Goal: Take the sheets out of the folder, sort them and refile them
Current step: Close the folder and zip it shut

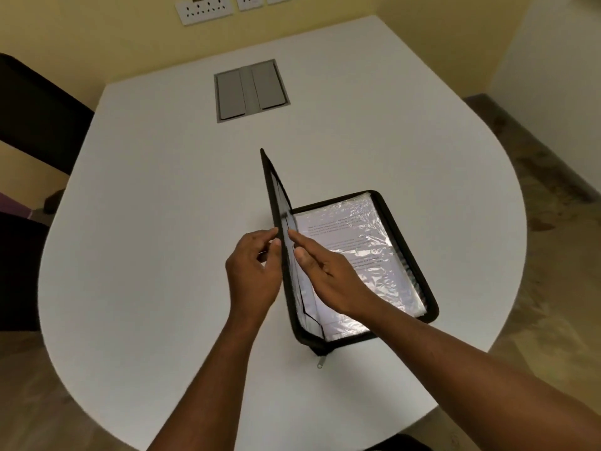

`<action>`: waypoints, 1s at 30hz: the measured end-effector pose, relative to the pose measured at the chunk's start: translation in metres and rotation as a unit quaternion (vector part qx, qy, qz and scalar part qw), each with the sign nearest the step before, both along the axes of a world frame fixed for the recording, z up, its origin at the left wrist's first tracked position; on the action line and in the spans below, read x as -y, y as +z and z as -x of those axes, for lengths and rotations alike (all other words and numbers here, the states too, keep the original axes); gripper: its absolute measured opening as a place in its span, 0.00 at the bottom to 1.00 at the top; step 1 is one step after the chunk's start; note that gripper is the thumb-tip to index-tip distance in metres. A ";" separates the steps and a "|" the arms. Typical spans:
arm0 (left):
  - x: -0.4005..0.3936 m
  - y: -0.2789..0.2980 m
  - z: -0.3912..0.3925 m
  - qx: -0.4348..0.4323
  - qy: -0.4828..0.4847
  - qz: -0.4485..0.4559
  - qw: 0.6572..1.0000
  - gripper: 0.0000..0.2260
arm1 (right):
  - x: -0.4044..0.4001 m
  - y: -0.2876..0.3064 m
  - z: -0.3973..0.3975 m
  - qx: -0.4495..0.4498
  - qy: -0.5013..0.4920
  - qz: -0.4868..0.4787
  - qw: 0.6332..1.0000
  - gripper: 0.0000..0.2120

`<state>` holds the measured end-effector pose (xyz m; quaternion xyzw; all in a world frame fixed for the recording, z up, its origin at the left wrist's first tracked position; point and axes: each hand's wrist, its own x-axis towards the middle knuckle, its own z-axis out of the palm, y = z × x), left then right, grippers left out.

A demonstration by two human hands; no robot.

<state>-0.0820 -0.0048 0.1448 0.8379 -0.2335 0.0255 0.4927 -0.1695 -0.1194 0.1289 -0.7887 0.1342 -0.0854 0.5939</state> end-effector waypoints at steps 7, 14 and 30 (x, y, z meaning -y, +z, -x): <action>0.033 -0.024 0.017 -0.181 -0.065 0.079 0.978 0.13 | 0.031 -0.005 0.022 -0.018 -0.054 0.002 0.998 0.26; 0.039 -0.087 0.015 -0.191 -0.111 -0.142 0.965 0.24 | 0.083 -0.015 0.054 -0.055 -0.128 0.022 0.990 0.23; 0.062 -0.167 0.022 -0.108 -0.211 -0.477 0.846 0.36 | 0.163 -0.097 0.095 -0.251 -0.135 0.103 0.953 0.31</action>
